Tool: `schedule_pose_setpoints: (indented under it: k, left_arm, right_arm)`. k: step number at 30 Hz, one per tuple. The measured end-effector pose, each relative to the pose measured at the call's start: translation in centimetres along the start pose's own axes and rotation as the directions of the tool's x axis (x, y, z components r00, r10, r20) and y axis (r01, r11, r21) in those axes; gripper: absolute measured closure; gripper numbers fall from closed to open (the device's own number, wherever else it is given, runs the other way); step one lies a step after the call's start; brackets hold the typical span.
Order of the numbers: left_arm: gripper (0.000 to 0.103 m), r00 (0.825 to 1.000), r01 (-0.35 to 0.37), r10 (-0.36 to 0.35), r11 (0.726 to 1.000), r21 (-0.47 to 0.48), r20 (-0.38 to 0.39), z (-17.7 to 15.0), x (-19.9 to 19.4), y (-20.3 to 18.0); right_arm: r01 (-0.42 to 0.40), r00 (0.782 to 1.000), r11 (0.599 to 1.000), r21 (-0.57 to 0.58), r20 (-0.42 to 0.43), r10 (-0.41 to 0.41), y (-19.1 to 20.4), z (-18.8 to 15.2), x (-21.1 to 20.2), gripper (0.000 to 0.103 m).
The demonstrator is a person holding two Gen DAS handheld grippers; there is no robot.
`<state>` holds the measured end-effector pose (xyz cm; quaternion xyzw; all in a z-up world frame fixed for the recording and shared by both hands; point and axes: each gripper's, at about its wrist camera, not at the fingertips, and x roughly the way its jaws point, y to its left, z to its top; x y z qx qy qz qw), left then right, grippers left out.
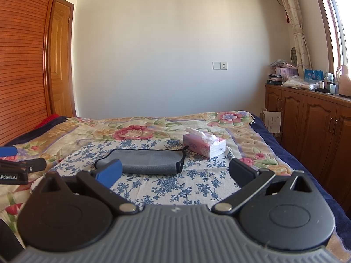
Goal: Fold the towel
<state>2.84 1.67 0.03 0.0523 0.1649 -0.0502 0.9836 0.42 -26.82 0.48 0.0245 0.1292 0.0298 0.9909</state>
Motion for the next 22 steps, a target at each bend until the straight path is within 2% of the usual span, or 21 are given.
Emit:
schedule_pose_setpoints:
  k: [22]
  left_arm:
    - [0.0, 1.0, 0.001, -0.001, 1.0, 0.0, -0.002, 0.01, -0.03, 0.28]
  right_arm:
    - [0.0, 1.0, 1.0, 0.0, 0.0, 0.0, -0.02, -0.04, 0.02, 0.0]
